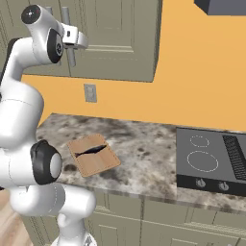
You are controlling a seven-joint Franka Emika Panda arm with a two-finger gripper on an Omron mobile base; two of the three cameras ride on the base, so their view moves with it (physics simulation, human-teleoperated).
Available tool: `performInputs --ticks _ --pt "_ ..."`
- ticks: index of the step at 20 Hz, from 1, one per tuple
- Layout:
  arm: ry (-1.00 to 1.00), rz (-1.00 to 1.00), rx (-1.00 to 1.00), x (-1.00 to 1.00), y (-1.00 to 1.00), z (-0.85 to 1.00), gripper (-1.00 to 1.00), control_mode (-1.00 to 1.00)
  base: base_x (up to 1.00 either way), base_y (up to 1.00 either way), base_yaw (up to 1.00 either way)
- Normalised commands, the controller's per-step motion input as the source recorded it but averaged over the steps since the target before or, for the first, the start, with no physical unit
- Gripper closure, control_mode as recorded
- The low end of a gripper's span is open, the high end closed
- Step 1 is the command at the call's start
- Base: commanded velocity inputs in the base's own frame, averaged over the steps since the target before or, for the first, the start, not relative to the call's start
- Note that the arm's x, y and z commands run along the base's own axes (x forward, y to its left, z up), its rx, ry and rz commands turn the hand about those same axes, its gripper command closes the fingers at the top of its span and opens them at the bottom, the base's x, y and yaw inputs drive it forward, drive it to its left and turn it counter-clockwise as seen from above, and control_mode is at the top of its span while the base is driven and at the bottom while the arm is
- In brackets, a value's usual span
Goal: Open the cabinet, retrieve the rolling pin, and place it next to the meat on the cutting board to prepare for tenderizing.
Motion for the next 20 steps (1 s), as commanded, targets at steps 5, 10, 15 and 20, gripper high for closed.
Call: performInputs --ticks 5,10,15,20 --pt "0.0 0.0 0.0 0.07 0.04 0.0 1.0 -1.0 0.0 0.0 0.0" --pt "0.0 0.0 0.0 0.07 0.0 0.0 1.0 -1.0 0.0 0.0 0.0" --pt "-0.03 0.0 0.0 -0.02 0.0 0.0 1.0 -1.0 0.0 0.0 0.0" --pt "-0.02 0.0 0.0 -0.19 -0.08 -0.05 1.0 -1.0 0.0 0.0 0.0"
